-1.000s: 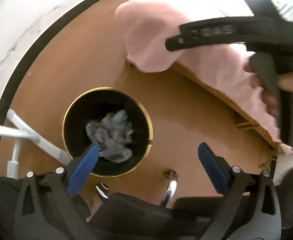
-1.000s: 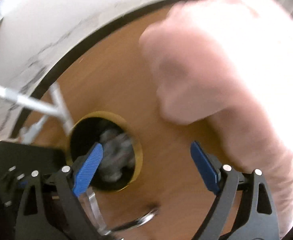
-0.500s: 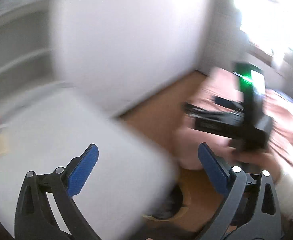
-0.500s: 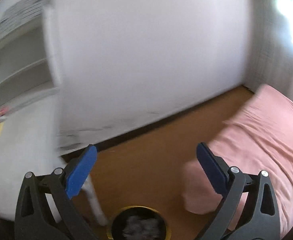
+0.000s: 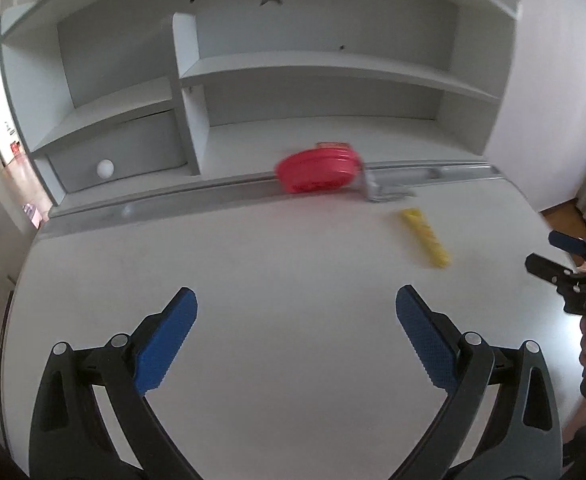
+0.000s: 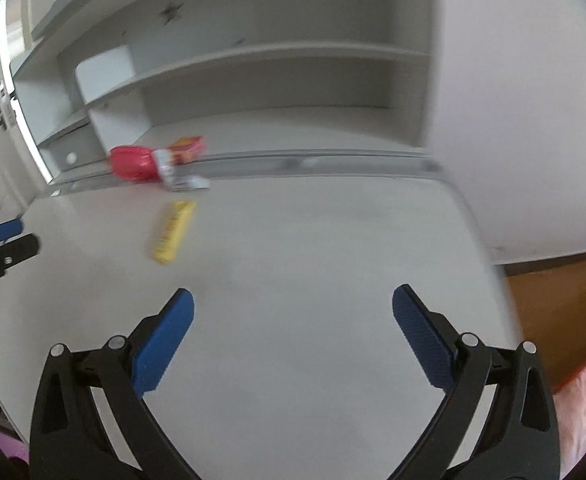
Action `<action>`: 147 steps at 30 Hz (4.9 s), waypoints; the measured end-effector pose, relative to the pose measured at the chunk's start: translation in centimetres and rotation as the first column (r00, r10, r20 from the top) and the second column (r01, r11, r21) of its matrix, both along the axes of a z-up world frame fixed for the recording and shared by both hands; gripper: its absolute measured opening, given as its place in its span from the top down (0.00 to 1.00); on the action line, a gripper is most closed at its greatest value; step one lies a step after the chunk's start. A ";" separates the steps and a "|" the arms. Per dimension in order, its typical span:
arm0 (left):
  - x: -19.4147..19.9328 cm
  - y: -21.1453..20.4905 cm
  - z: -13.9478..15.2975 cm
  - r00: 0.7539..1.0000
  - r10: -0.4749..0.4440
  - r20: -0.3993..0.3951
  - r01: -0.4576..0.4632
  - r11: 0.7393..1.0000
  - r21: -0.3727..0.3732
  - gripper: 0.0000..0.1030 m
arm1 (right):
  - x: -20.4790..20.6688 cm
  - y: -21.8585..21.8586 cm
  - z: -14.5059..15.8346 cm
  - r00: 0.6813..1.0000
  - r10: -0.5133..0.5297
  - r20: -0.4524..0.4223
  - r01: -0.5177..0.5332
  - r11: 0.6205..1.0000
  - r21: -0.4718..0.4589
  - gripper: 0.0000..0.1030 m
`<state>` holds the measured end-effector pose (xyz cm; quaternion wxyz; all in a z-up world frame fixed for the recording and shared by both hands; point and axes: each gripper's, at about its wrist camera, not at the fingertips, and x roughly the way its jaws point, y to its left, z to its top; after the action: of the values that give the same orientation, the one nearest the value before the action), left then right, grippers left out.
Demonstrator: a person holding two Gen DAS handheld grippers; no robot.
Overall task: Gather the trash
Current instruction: 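Swing both tools back toward the desk, then grasp the red plastic lid with the left tool while the right tool grasps the yellow stick, then carry the red lid and yellow stick over the bin and open both tools, then swing both tools back toward the desk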
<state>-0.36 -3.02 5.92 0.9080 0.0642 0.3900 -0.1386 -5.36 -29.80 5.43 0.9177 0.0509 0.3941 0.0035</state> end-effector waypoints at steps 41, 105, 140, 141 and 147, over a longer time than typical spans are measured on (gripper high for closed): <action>16.3 -6.7 -3.9 0.950 -0.280 -0.138 0.298 0.945 0.133 0.16 | 10.6 5.0 -3.2 0.985 0.095 -0.144 -0.107 0.991 -0.078 0.05; -9.5 -29.6 3.6 0.746 -0.666 -0.010 0.664 0.745 -0.063 0.77 | -15.4 -18.1 6.5 0.981 -0.179 0.069 0.171 0.980 0.103 0.87; -26.1 -43.8 -30.5 0.518 -0.583 -0.626 0.722 0.691 -0.046 0.06 | -31.5 -31.1 -27.4 0.791 -0.262 -0.552 0.531 0.744 0.407 0.13; -26.4 -43.9 -30.6 0.492 -0.597 -0.633 0.730 0.680 -0.075 0.06 | -31.8 -31.5 -27.1 0.777 -0.287 -0.560 0.549 0.744 0.380 0.11; -32.1 -44.5 -25.7 0.378 -0.783 -0.494 0.850 0.505 -0.150 0.06 | -35.5 -34.2 -23.1 0.610 -0.596 -0.522 0.706 0.708 0.017 0.07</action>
<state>-32.48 -47.48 -19.75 0.5774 0.2679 0.5365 -0.5541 -40.89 -64.05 -17.67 0.7150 0.2921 0.5591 -0.3014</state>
